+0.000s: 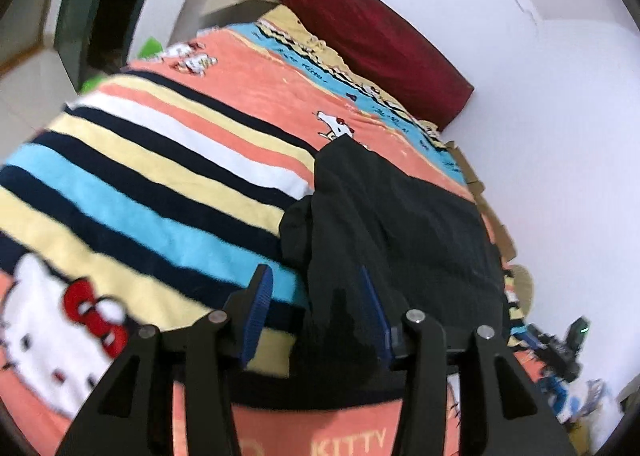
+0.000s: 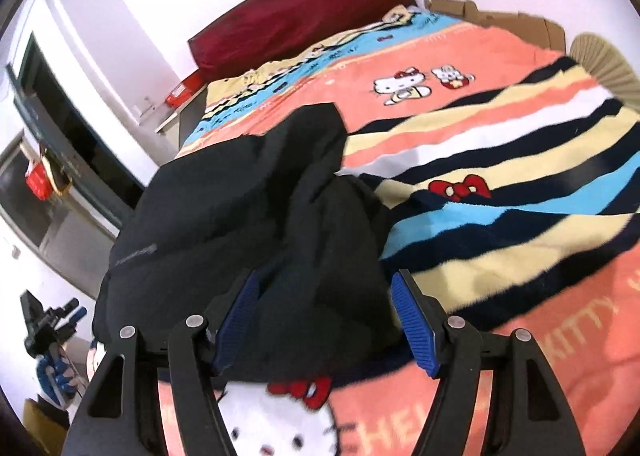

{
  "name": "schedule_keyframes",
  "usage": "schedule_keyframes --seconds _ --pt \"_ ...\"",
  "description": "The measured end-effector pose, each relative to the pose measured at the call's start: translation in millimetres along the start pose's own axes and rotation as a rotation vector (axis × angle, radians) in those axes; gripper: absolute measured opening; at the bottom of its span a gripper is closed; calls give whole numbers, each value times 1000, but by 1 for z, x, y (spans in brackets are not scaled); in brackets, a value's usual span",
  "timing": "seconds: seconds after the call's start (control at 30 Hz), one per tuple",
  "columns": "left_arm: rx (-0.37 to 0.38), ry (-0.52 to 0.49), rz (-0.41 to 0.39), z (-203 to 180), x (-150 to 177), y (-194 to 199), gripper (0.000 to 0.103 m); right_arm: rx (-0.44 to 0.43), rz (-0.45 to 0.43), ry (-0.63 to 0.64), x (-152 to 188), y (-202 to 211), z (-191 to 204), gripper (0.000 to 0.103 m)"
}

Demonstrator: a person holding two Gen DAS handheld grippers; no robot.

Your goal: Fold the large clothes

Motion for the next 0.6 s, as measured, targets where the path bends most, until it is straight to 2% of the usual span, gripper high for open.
schedule_keyframes --seconds 0.23,0.37,0.5,0.6 --pt "-181 -79 -41 -57 72 42 43 27 -26 93 49 47 45 75" --pt "-195 -111 -64 -87 110 57 44 64 -40 155 83 66 67 82" --pt "-204 -161 -76 -113 144 67 60 103 -50 215 112 76 84 85" --pt "-223 -200 -90 -132 164 71 64 122 -73 242 131 85 95 88"
Point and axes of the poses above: each gripper's, at about its wrist camera, not at the fingertips, and y roughly against the way its jaws point, z to its left, x to its underside, the point moved 7 cm from there along -y, roughly the way its jaws point, and after that the axes turned 15 degrees about z, right-handed, at the moved point
